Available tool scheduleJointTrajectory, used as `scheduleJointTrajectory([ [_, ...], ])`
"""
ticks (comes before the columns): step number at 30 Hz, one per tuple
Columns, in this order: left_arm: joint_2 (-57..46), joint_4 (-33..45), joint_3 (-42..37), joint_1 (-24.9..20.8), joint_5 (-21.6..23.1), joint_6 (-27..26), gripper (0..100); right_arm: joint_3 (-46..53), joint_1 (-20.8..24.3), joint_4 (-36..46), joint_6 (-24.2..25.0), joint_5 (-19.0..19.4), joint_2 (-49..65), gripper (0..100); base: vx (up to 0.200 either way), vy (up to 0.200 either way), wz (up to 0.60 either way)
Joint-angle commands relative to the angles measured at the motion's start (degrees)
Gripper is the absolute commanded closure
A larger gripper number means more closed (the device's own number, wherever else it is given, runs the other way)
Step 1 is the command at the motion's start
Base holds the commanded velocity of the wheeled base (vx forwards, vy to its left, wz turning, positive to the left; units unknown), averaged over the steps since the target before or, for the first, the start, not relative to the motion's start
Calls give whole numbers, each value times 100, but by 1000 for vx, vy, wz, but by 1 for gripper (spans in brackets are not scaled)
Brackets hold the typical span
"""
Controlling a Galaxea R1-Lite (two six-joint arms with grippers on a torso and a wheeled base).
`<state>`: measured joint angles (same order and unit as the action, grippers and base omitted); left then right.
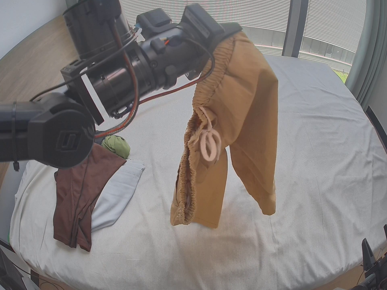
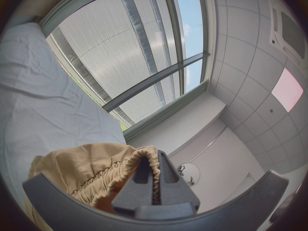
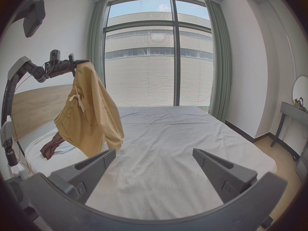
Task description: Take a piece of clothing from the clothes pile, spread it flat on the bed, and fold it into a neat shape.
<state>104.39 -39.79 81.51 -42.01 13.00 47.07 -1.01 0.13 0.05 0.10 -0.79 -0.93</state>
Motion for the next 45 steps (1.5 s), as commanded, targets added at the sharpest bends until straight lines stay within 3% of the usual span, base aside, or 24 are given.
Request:
scheduleJointTrajectory([
  [1, 38, 24, 410, -97, -69, 549, 100, 101, 4, 4, -1, 0, 93, 0, 0, 0, 0],
  [5, 47, 94, 533, -35, -113, 1428, 100, 101, 4, 4, -1, 0, 93, 0, 0, 0, 0],
  [8, 126, 103, 489, 17, -113, 1683, 100, 101, 4, -5, -1, 0, 93, 0, 0, 0, 0],
  [20, 548, 94, 999, -53, -289, 1771, 100, 101, 4, -5, -1, 0, 93, 0, 0, 0, 0],
  [26, 495, 85, 955, -97, -315, 2245, 100, 101, 4, 4, -1, 0, 93, 0, 0, 0, 0],
  [37, 407, -231, -284, 483, -429, 2210, 100, 101, 4, -5, -1, 0, 93, 0, 0, 0, 0],
  [45, 504, -591, -680, 782, -412, 1929, 100, 101, 4, -5, -1, 0, 93, 0, 0, 0, 0],
])
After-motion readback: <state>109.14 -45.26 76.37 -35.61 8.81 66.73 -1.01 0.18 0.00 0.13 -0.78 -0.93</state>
